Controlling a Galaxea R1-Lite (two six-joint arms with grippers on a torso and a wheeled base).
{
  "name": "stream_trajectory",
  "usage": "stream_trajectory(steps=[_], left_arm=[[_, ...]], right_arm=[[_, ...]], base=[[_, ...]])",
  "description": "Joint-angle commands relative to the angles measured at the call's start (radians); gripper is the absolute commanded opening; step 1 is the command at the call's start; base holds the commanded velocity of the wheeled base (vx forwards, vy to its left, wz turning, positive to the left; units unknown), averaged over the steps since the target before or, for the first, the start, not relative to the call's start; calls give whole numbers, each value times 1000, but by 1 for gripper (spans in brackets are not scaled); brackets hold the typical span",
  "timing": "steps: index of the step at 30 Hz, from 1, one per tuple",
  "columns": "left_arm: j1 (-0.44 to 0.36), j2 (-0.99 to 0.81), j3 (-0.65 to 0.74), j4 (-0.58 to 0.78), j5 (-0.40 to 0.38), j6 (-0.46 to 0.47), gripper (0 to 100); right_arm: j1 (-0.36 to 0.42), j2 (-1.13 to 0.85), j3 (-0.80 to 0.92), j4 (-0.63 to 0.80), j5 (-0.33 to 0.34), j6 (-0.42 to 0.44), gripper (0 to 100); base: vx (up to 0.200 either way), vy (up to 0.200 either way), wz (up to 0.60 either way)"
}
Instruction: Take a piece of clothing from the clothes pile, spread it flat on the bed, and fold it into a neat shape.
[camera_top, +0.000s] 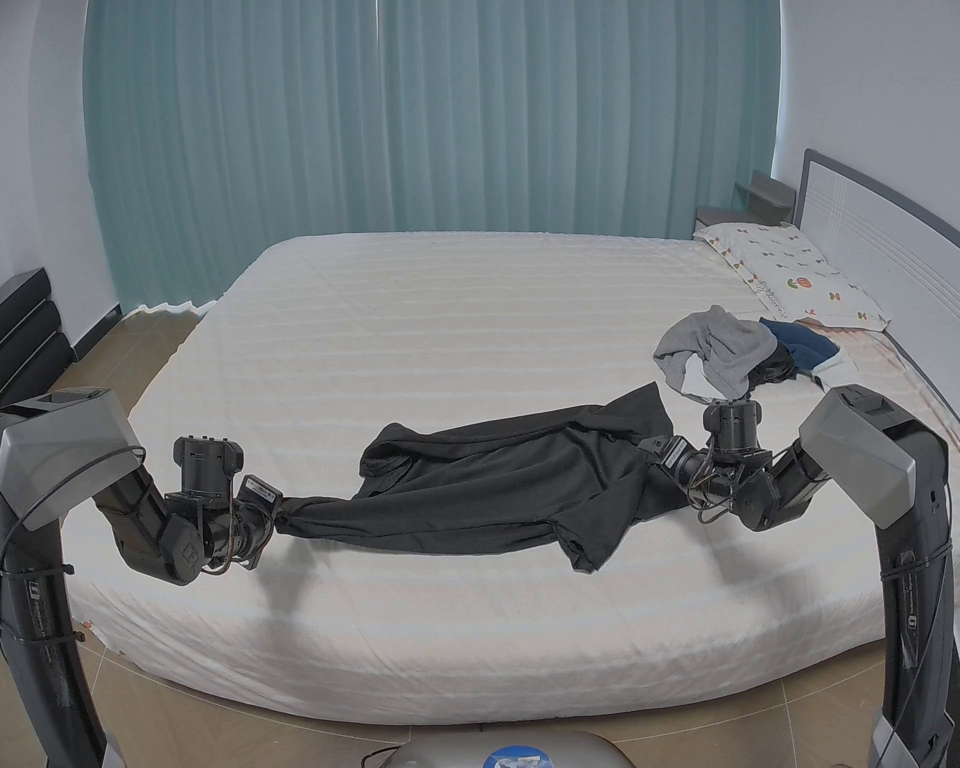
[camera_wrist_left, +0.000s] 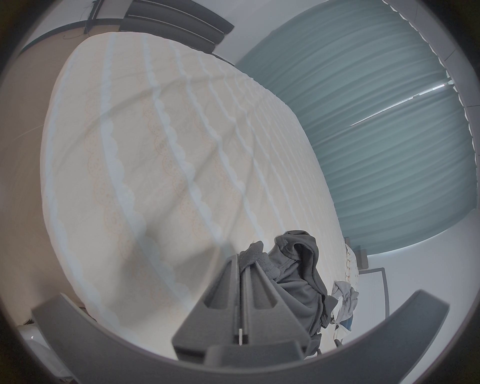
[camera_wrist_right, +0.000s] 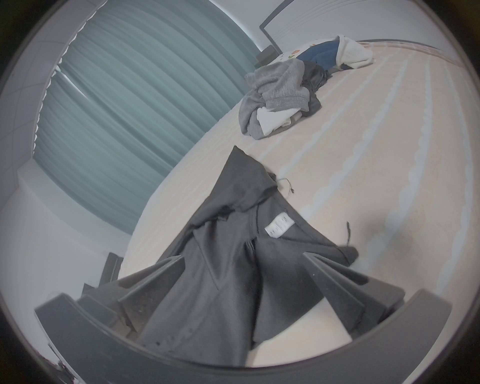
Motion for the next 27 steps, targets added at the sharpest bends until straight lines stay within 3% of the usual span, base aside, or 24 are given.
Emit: stream_trajectory(steps=[1, 5, 12, 19, 25, 26, 27], left_arm=[[1, 8, -1, -2, 2, 1, 0], [1, 8, -1, -2, 2, 1, 0], [-1, 8, 3, -1, 2, 2, 0], [-1, 8, 1, 1, 2, 4, 0], [-3, 8, 1, 1, 2, 5, 0], [-3, 8, 1, 2, 2, 5, 0], [-3, 8, 1, 2, 2, 5, 0]], right_arm=[[-3, -61, 100, -49, 36, -56, 100], [35, -85, 224, -104, 103, -124, 100], [129, -29, 200, -84, 105, -124, 100], [139, -18, 109, 68, 106, -125, 100], [141, -9, 78, 88, 113, -125, 100], [141, -6, 75, 88, 113, -125, 0], [142, -2, 71, 88, 113, -125, 0]], base=[[0, 0, 0], [0, 0, 0], [0, 0, 0], [0, 0, 0], [0, 0, 0], [0, 0, 0], [0, 0, 0]])
